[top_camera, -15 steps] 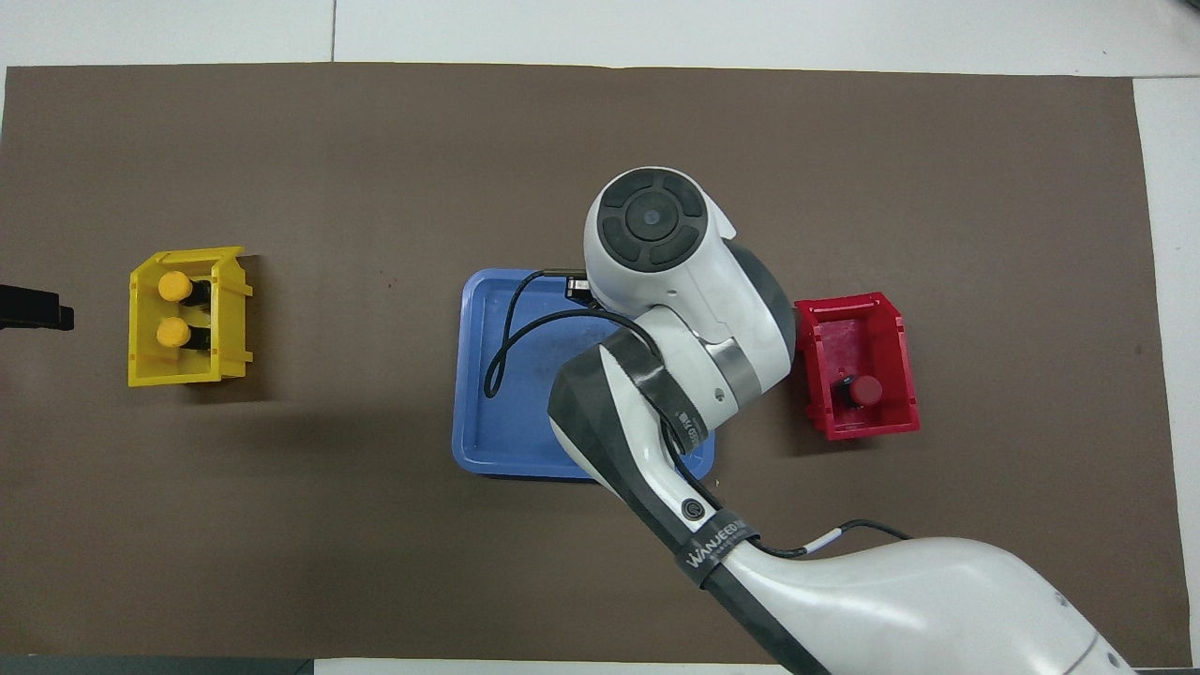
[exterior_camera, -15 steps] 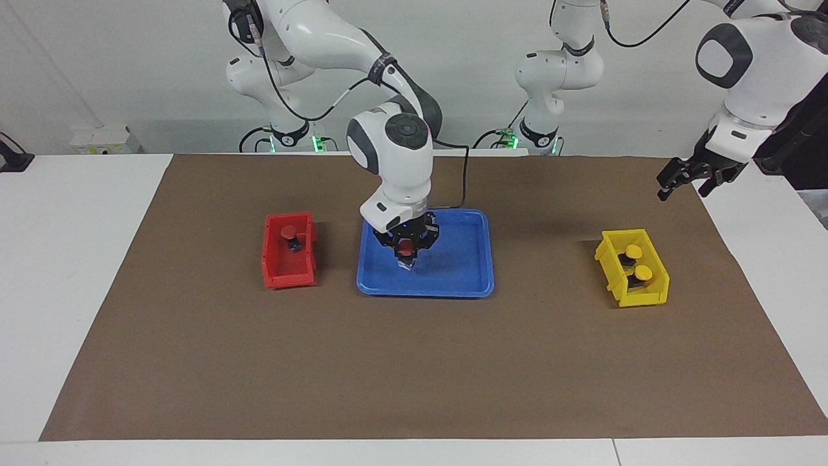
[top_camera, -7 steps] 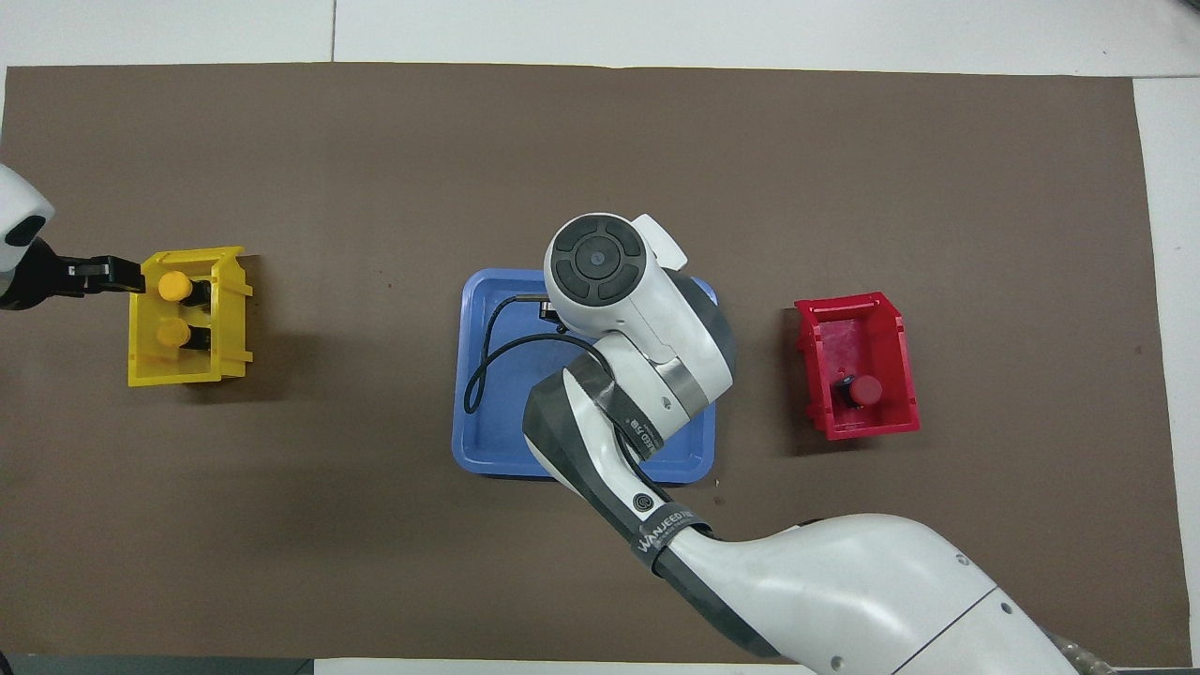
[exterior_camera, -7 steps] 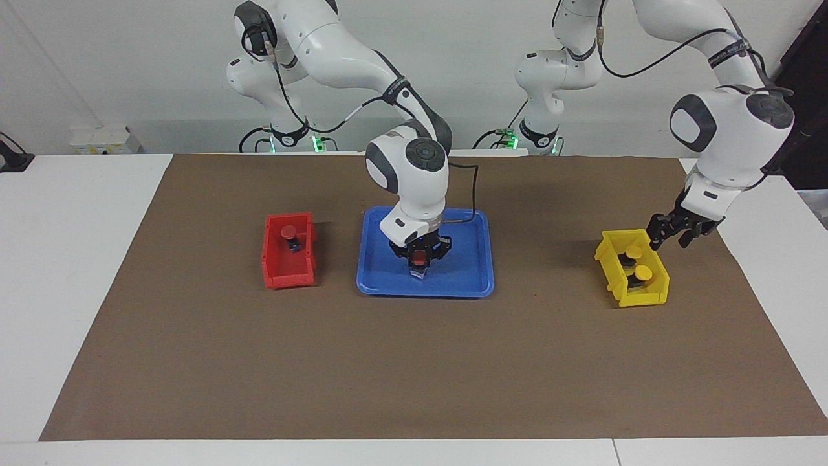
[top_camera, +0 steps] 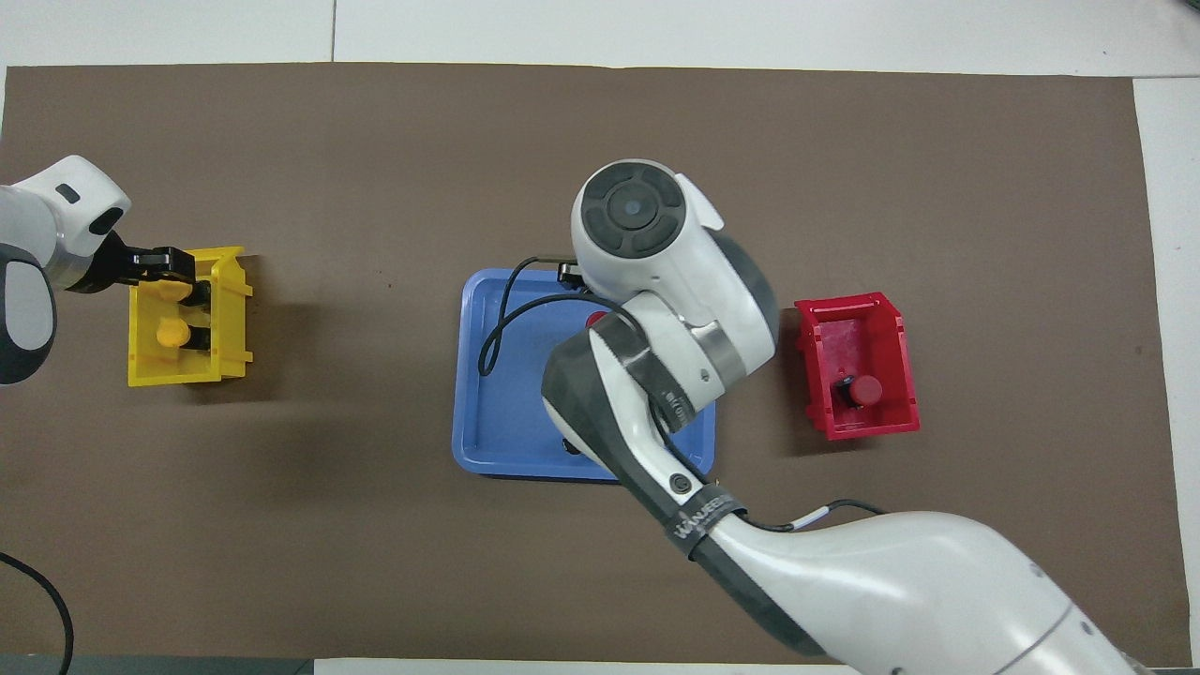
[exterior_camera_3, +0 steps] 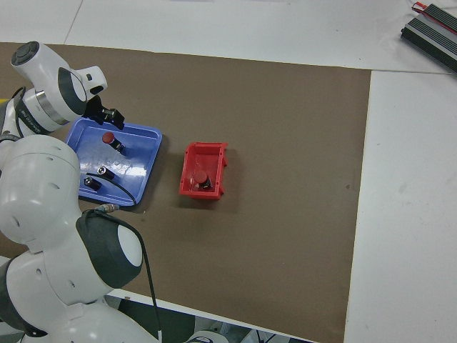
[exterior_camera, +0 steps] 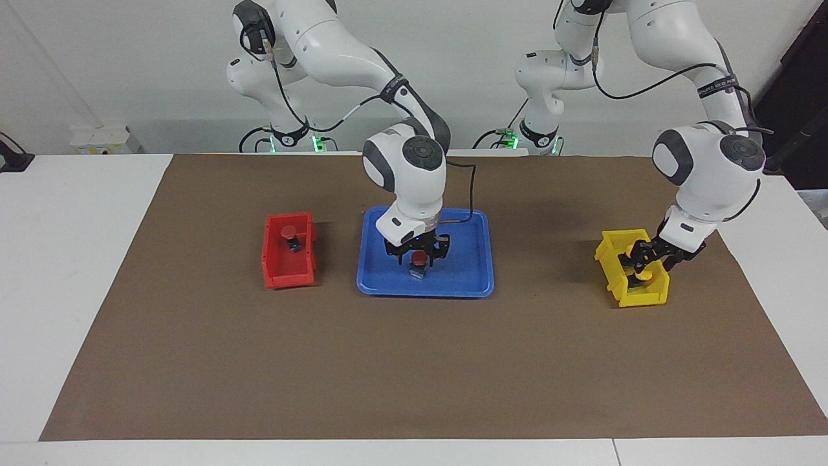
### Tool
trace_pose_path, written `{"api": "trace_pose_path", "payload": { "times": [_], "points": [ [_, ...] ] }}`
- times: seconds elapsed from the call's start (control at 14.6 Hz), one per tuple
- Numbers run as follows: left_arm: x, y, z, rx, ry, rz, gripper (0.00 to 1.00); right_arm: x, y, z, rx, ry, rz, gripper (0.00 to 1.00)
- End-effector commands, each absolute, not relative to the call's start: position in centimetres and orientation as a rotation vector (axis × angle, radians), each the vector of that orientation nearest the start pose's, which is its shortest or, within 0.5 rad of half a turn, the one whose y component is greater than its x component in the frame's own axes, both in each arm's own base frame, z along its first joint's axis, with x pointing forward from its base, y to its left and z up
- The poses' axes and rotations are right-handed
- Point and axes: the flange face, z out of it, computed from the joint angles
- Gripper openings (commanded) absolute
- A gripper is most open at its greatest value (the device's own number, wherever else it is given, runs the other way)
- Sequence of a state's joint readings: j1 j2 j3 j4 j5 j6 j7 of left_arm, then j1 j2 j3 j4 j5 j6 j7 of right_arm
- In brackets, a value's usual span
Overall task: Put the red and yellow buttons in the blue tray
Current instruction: 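Release the red button in the tray while the left gripper grasps yellow button, then grasp the second red button with the right gripper while the left gripper lifts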
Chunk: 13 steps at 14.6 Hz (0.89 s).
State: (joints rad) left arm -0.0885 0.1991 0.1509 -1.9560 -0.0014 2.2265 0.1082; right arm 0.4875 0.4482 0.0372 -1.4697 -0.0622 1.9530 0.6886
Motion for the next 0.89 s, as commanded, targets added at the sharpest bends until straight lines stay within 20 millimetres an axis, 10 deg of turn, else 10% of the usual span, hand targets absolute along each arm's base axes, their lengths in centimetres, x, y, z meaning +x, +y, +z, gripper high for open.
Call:
{"api": "trace_pose_path", "payload": {
  "times": [0.0, 0.41, 0.55, 0.82],
  "points": [
    [60.6, 3.5, 37.9, -3.116, 0.064, -0.121, 0.71, 60.3, 25.7, 46.1, -3.175, 0.113, -0.013, 0.76],
    [60.6, 3.5, 35.1, -3.11, 0.063, -0.128, 0.65, 51.3, 10.9, 42.0, -3.121, -0.139, -0.039, 0.76],
    [60.8, 3.9, 34.9, -3.116, 0.043, -0.127, 0.02, 50.0, 8.8, 40.2, -3.115, -0.168, -0.054, 0.76],
    [63.0, 3.4, 40.7, -3.126, 0.049, -0.045, 0.01, 48.9, 6.7, 38.7, -3.116, -0.222, -0.034, 0.74]
  ]
}}
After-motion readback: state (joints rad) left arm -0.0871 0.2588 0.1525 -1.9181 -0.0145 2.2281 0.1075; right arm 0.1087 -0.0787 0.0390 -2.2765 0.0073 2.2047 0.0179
